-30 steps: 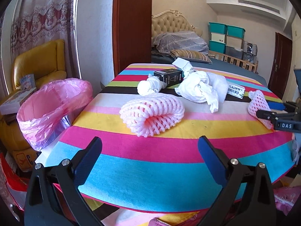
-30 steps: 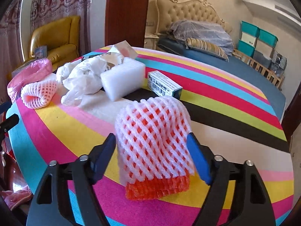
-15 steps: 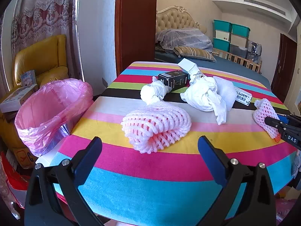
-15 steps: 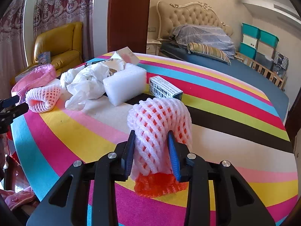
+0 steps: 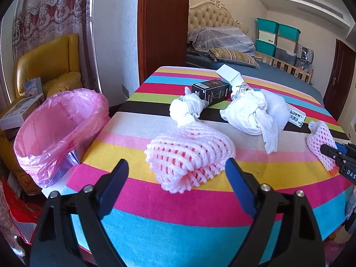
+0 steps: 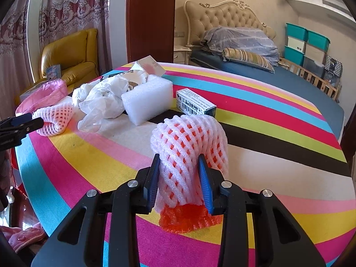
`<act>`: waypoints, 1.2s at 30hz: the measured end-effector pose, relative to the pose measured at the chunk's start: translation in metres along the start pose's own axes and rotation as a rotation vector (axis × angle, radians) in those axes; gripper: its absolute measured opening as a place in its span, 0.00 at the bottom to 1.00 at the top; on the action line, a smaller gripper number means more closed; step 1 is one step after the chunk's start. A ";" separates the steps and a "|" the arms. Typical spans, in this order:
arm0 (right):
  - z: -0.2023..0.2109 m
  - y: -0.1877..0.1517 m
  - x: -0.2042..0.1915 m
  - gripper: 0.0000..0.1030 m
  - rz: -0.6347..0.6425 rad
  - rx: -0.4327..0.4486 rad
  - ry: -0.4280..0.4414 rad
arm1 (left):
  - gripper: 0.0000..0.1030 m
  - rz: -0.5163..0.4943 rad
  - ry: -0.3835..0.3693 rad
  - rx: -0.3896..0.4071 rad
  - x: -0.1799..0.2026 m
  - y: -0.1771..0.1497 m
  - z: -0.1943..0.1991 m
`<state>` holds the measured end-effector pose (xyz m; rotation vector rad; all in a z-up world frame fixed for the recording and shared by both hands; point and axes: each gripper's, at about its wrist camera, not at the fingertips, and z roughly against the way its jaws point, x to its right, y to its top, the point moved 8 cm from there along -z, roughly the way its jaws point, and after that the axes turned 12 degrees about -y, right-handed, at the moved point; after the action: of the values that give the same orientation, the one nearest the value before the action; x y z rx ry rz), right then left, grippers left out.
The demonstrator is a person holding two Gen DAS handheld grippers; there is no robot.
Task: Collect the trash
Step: 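Grasp a pink-orange foam net with the right tool while the left tool grasps a white foam net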
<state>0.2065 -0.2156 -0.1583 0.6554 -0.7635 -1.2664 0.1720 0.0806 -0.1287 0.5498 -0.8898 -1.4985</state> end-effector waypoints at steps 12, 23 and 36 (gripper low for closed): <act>-0.002 0.000 -0.001 0.33 -0.002 -0.005 0.005 | 0.41 -0.047 -0.058 -0.008 0.011 0.007 -0.014; -0.002 0.000 -0.001 0.33 -0.003 -0.003 0.005 | 0.37 -0.061 -0.077 0.069 0.019 0.010 0.018; 0.014 0.010 -0.009 0.32 0.003 0.056 0.033 | 0.38 -0.094 -0.041 0.104 0.019 0.006 0.039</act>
<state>0.1996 -0.2050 -0.1436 0.7187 -0.7750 -1.2321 0.1424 0.0709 -0.0978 0.6471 -0.9899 -1.5591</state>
